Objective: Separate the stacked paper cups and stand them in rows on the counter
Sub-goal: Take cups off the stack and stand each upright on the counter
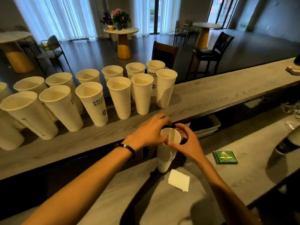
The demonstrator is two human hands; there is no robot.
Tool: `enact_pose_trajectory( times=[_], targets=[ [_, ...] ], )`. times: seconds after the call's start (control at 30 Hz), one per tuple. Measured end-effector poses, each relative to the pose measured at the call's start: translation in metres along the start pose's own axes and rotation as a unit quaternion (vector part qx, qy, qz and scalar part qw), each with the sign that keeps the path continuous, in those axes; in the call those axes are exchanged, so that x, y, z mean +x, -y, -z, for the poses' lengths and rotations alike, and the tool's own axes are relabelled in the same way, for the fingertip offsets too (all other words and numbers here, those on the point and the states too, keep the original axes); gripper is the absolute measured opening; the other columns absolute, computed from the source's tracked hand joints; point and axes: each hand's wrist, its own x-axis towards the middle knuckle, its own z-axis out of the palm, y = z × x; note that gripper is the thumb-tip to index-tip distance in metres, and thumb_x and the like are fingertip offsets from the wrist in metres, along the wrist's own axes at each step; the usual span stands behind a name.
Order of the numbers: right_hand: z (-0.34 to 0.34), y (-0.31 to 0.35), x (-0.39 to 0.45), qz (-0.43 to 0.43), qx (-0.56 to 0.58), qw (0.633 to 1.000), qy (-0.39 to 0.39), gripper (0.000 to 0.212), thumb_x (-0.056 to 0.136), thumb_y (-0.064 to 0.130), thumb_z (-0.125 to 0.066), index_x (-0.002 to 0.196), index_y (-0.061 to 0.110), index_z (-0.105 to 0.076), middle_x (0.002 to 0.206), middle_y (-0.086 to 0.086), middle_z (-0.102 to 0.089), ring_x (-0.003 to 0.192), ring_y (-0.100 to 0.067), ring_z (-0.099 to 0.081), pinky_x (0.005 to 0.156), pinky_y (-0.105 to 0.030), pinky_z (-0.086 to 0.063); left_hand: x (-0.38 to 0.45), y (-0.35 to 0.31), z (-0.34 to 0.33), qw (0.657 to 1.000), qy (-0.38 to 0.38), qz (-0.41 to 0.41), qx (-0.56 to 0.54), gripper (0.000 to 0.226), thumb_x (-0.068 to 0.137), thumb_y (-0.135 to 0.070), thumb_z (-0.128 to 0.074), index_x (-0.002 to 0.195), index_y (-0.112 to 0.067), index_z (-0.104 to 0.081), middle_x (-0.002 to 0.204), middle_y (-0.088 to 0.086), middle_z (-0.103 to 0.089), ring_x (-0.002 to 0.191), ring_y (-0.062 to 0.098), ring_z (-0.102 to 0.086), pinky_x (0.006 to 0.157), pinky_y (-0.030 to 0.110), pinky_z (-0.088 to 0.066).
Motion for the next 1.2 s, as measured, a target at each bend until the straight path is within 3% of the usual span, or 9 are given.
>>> enact_pose_trajectory(
  times=[0.2, 0.37, 0.6, 0.7, 0.73, 0.77, 0.83, 1.0, 1.2],
  targets=[
    [-0.035, -0.029, -0.011, -0.071, -0.027, 0.996, 0.051, 0.112, 0.041, 0.038, -0.098, 0.138, 0.032, -0.043, 0.127, 0.016, -0.058, 0.117, 0.0, -0.055, 0.097, -0.02, -0.044, -0.004, 0.01, -0.032, 0.995, 0.101, 0.018, 0.002, 0.094, 0.066, -0.044, -0.086, 0.146, -0.026, -0.039, 0.142, 0.0, -0.041, 0.132, 0.019, -0.038, 0.107, 0.04, -0.043],
    [-0.054, -0.051, -0.013, -0.131, -0.043, 0.99, 0.01, 0.092, 0.04, 0.046, -0.096, 0.119, 0.031, -0.053, 0.114, 0.005, -0.066, 0.106, -0.014, -0.064, 0.091, -0.035, -0.054, -0.002, 0.011, -0.043, 0.996, 0.077, 0.016, 0.049, 0.105, 0.064, -0.048, -0.087, 0.151, -0.025, -0.033, 0.145, 0.0, -0.039, 0.133, 0.02, -0.033, 0.104, 0.041, -0.046],
    [-0.052, -0.06, -0.014, -0.129, -0.128, 0.982, 0.06, 0.069, 0.046, 0.024, -0.098, 0.102, 0.034, -0.06, 0.092, 0.02, -0.066, 0.085, -0.002, -0.067, 0.076, -0.019, -0.051, -0.006, 0.016, -0.03, 0.995, 0.073, 0.053, -0.045, 0.099, 0.059, -0.039, -0.093, 0.143, -0.025, -0.042, 0.127, -0.002, -0.04, 0.118, 0.015, -0.041, 0.101, 0.034, -0.045],
    [-0.05, -0.038, -0.027, -0.135, -0.006, 0.988, 0.079, 0.066, 0.057, 0.061, -0.085, 0.111, 0.047, -0.05, 0.091, 0.034, -0.059, 0.08, 0.018, -0.059, 0.08, 0.006, -0.038, -0.016, 0.018, -0.015, 0.988, 0.042, 0.063, -0.136, 0.097, 0.06, -0.033, -0.093, 0.143, -0.029, -0.043, 0.133, -0.005, -0.047, 0.122, 0.011, -0.048, 0.106, 0.033, -0.044],
    [-0.04, -0.026, -0.027, -0.093, -0.161, 0.982, 0.032, 0.067, 0.064, 0.069, -0.075, 0.118, 0.044, -0.045, 0.091, 0.036, -0.052, 0.08, 0.018, -0.054, 0.085, 0.01, -0.026, -0.019, 0.017, -0.008, 0.982, 0.031, 0.066, -0.176, 0.095, 0.06, -0.031, -0.094, 0.141, -0.03, -0.044, 0.136, -0.008, -0.05, 0.125, 0.007, -0.049, 0.108, 0.033, -0.044],
    [-0.044, -0.015, -0.031, -0.274, -0.132, 0.953, 0.001, 0.067, 0.069, 0.06, -0.078, 0.123, 0.038, -0.046, 0.096, 0.033, -0.05, 0.088, 0.012, -0.055, 0.089, 0.007, -0.028, -0.022, 0.017, -0.001, 0.972, 0.023, 0.073, -0.22, 0.093, 0.061, -0.028, -0.094, 0.14, -0.031, -0.045, 0.137, -0.011, -0.053, 0.126, 0.004, -0.05, 0.109, 0.034, -0.045],
    [-0.041, -0.006, -0.027, -0.046, -0.022, 0.998, 0.038, 0.077, 0.058, 0.039, -0.092, 0.119, 0.038, -0.045, 0.103, 0.026, -0.056, 0.098, -0.002, -0.063, 0.077, -0.005, -0.047, -0.027, 0.017, 0.017, 0.954, 0.007, 0.096, -0.283, 0.09, 0.062, -0.025, -0.095, 0.137, -0.033, -0.047, 0.136, -0.016, -0.055, 0.126, 0.0, -0.052, 0.107, 0.035, -0.048],
    [-0.038, 0.058, -0.011, 0.035, 0.032, 0.998, 0.042, 0.093, 0.055, 0.047, -0.092, 0.134, 0.031, -0.045, 0.121, 0.012, -0.063, 0.111, -0.005, -0.063, 0.088, -0.029, -0.057, -0.046, 0.018, 0.054, 0.903, -0.056, 0.143, -0.401, 0.084, 0.065, -0.021, -0.093, 0.137, -0.032, -0.05, 0.135, -0.012, -0.061, 0.127, 0.006, -0.055, 0.111, 0.043, -0.045],
    [-0.059, 0.122, -0.015, 0.087, 0.01, 0.994, 0.068, 0.085, 0.058, 0.048, -0.09, 0.131, 0.035, -0.048, 0.116, 0.017, -0.064, 0.108, 0.001, -0.062, 0.089, -0.028, -0.057, -0.088, 0.016, 0.073, 0.88, -0.14, 0.183, -0.416, 0.094, 0.055, -0.023, -0.097, 0.134, -0.034, -0.046, 0.126, -0.012, -0.066, 0.116, -0.002, -0.061, 0.097, 0.023, -0.049]
  ],
)
